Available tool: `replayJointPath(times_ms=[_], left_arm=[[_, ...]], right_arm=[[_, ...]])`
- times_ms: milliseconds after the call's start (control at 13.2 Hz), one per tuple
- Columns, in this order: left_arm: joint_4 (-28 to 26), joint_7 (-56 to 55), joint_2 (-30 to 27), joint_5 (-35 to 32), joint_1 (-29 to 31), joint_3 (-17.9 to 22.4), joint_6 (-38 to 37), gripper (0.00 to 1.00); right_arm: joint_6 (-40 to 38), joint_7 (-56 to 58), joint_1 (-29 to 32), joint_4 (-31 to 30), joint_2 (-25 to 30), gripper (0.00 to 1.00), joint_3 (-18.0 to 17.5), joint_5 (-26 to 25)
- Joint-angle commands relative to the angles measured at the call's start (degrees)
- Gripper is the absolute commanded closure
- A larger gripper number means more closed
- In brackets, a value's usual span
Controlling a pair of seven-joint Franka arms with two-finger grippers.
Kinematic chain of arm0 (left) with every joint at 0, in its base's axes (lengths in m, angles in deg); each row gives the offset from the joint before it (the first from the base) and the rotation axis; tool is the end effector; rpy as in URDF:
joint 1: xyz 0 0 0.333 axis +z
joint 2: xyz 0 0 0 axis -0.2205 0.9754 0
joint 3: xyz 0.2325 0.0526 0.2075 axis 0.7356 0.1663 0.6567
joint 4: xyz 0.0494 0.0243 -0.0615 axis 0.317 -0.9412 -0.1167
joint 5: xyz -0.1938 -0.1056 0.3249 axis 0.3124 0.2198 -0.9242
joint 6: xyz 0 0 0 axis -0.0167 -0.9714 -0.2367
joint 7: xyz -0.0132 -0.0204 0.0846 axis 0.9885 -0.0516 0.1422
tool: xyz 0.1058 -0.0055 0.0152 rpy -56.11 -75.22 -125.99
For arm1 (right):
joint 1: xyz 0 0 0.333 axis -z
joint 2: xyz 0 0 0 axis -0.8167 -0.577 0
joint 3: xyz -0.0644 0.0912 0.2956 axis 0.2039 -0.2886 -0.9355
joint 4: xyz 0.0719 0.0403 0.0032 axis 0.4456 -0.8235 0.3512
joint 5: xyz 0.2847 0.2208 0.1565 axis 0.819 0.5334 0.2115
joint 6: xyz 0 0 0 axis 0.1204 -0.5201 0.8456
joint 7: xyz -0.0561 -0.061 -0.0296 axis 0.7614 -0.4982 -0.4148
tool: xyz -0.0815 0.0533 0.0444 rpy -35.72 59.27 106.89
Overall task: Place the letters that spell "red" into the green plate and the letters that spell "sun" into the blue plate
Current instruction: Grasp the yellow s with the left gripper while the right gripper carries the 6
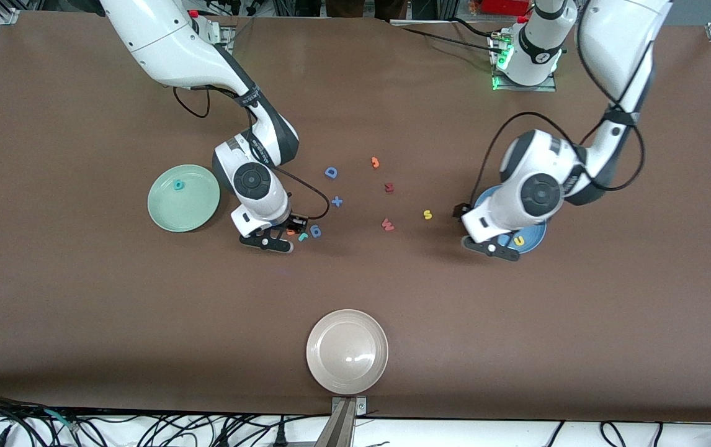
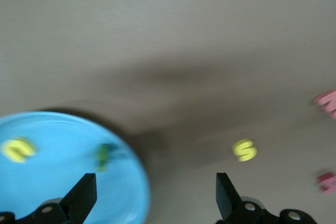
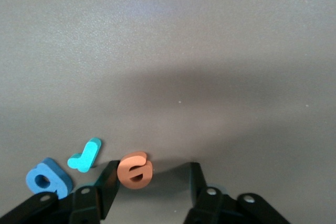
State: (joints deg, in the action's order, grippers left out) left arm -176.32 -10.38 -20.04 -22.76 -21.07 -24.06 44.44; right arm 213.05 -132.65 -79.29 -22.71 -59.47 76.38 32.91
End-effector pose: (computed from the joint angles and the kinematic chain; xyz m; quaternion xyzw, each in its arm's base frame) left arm 0.5757 -0.2392 0.2444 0.9902 -0.1028 -0.0914 0.0225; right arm 0.5586 0.3390 0.1748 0.9958 -0.0907 -0.0155 0.0044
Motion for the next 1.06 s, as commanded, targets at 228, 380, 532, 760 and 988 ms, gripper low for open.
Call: replayJointPath(times_ms=[228, 380, 532, 760, 988], left_arm=[[0.2, -11.9, 4.7, 0.2, -5.7, 0.5, 6.7, 0.00], [-1.1, -12.5, 5.5, 0.2, -6.2, 0.5, 11.8, 0.00], [-2.6, -14.2, 6.3, 0.2, -6.8, 0.5, 15.0, 0.00], [-4.5, -16.1, 6.2, 0.1, -7.4, 0.5, 15.3, 0.03], [-4.9, -17.1, 6.1, 0.1, -7.6, 0.5, 15.4, 0.25]], right_arm=[[0.0, -0.6, -0.3, 1.5, -1.0, 0.73, 0.3, -1.2], [0.0, -0.6, -0.3, 1.5, -1.0, 0.83, 0.2, -1.2], [-0.1, -0.6, -0.3, 1.5, -1.0, 0.97, 0.3, -1.2], [-1.7, 0.0, 0.6, 1.9, -0.3, 0.98, 0.4, -1.1], [-9.1, 0.0, 1.9, 1.9, 3.8, 0.99, 1.0, -0.4]])
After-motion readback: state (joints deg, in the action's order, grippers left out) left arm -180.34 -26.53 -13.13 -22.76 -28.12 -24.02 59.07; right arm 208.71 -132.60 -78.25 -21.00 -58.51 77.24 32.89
